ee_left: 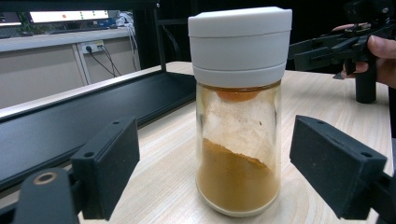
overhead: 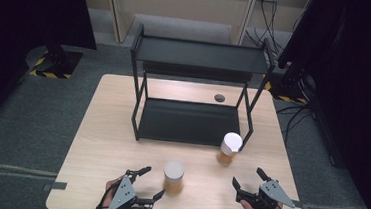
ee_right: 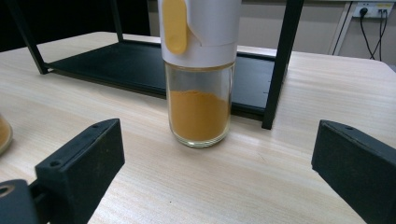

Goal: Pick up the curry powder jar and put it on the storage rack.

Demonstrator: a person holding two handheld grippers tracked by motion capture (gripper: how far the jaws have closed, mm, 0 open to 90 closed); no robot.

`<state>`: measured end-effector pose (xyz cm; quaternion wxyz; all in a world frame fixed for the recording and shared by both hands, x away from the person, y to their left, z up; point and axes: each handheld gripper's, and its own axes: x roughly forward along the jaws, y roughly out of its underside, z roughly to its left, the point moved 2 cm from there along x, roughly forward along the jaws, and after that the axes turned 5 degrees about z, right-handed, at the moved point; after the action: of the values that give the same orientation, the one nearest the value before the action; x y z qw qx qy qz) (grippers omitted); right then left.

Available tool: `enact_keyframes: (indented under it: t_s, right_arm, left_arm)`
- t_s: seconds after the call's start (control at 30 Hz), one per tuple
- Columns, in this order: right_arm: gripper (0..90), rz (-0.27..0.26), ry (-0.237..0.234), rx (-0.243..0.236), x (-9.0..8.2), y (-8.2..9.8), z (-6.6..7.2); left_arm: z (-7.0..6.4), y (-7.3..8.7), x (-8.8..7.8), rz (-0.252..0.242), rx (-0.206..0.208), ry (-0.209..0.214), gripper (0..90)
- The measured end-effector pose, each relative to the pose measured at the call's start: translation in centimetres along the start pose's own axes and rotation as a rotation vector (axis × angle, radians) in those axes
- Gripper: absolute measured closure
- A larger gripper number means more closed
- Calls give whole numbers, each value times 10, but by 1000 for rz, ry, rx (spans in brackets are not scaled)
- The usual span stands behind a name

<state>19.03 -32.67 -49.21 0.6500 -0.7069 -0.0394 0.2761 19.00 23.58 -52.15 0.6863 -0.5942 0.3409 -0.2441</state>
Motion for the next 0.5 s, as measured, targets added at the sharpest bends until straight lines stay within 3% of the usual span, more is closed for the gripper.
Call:
enact_keyframes:
  t_s: [0.5]
  right_arm:
    - [31, 5, 2, -13, 0, -1, 1]
  left_arm:
    - [-13, -9, 13, -40, 1, 33, 158]
